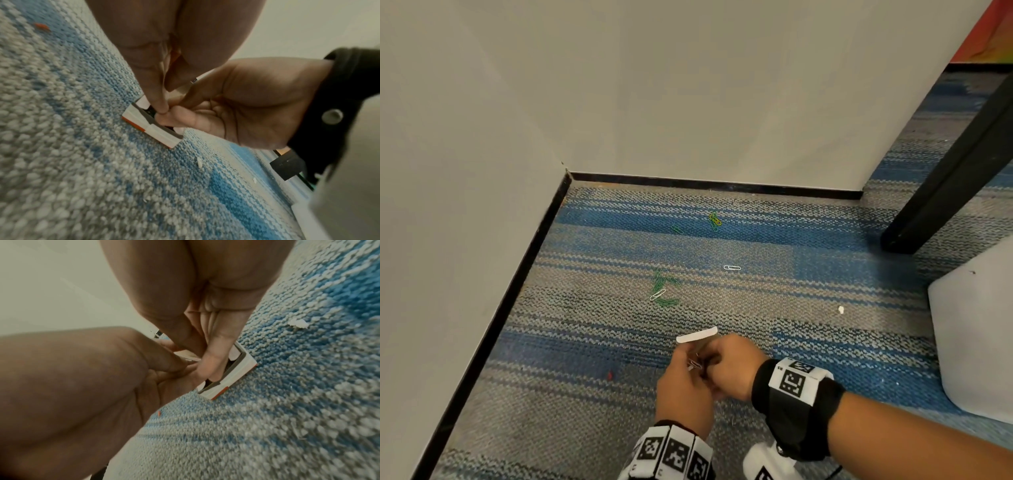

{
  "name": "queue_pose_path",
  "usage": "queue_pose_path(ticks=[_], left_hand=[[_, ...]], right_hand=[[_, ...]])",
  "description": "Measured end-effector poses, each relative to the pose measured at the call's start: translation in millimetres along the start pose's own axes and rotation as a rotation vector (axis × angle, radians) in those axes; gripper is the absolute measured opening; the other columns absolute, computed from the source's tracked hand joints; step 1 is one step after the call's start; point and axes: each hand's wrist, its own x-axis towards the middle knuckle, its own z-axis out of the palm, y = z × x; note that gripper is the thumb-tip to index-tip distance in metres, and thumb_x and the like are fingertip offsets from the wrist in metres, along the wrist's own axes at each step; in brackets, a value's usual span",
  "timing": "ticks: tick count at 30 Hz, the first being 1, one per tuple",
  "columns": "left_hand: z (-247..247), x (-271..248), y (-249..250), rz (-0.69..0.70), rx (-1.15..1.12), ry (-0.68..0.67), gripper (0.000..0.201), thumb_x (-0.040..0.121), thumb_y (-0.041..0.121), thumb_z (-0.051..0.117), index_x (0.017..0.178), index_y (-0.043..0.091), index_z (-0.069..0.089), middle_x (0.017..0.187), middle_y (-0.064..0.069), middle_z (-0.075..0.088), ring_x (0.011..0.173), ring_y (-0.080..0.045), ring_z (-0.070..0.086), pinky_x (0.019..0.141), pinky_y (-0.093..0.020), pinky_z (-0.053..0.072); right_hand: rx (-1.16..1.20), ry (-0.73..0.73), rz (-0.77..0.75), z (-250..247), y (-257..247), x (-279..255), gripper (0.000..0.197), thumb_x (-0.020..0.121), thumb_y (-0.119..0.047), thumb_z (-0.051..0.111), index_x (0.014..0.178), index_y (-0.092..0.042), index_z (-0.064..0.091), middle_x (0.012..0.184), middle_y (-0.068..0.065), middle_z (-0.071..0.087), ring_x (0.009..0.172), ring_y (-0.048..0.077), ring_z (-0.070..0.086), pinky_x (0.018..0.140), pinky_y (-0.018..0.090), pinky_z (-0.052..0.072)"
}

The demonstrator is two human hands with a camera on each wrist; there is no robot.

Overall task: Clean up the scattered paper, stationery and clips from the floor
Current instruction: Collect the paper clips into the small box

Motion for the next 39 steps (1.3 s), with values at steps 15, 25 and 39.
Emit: queue_pose_path(ticks=[15,25,39], left_hand=[[-8,13,-24,0.153,0.034,0.134,0.020,0.086,0.010,0.056,0.093,0.028,0.060,0.093,0.004,0.064,0.079,-0.009,0.061,0.063,-0.012,0.042],[-50,66,-19,0.087,0.092,0.302,0.010,0.090,0.013,0.053,0.087,0.021,0.058,0.067,0.003,0.058,0.060,-0.009,0.050,0.063,-0.025,0.033],[-50,142,-16,0.356,0.626,0.041,0.019,0.082,0.018,0.068,0.099,0.013,0.072,0.102,-0.008,0.060,0.095,-0.029,0.060,0.085,-0.036,0.049]], right_hand=[[-0.223,0.088,-0.033,-35,-10,-2,0.017,0.083,-0.024,0.054,0.066,-0.021,0.057,0.066,-0.004,0.058,0.065,0.012,0.053,0.057,0.023,0.042],[-0.501,0.403,-0.152,-94,-13,76,0.033,0.089,-0.013,0.051,0.120,-0.022,0.057,0.121,0.014,0.050,0.109,0.033,0.054,0.094,0.035,0.044],[-0.571,0.210,-0.299,-91,-42,99,0.032,0.089,-0.015,0.046,0.119,-0.017,0.057,0.114,0.014,0.063,0.106,0.030,0.057,0.089,0.033,0.046]])
